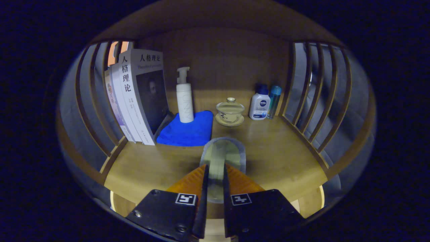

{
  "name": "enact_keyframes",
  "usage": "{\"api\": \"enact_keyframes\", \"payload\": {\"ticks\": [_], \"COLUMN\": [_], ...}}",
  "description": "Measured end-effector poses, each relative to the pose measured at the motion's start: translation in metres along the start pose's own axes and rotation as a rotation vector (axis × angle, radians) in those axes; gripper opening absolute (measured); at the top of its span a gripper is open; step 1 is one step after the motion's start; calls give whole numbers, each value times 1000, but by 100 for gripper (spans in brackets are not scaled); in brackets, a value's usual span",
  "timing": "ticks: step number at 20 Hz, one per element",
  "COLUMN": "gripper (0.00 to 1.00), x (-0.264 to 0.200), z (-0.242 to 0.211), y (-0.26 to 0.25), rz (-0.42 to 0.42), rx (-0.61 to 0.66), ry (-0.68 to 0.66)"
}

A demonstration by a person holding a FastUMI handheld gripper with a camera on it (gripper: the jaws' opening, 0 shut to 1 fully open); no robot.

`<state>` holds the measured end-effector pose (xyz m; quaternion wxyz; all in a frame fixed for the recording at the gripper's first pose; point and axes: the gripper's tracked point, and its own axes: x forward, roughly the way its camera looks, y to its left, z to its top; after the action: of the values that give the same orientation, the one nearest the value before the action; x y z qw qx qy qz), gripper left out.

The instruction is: Pull open the drawer, take out the items inside it, and place them on the countertop above the cabinet.

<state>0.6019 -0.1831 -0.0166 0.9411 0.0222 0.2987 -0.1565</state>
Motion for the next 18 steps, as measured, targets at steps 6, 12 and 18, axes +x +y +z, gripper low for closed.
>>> {"api": "enact_keyframes", "payload": {"ticks": [6, 12, 18], "gripper": [80, 95, 96], "x": [-10, -65, -135], "z": [-5, -2, -22], "y": [-6, 11, 33], "rz": [-29, 26, 143], "rx": [14, -39, -81], "ry": [-14, -100, -191]}}
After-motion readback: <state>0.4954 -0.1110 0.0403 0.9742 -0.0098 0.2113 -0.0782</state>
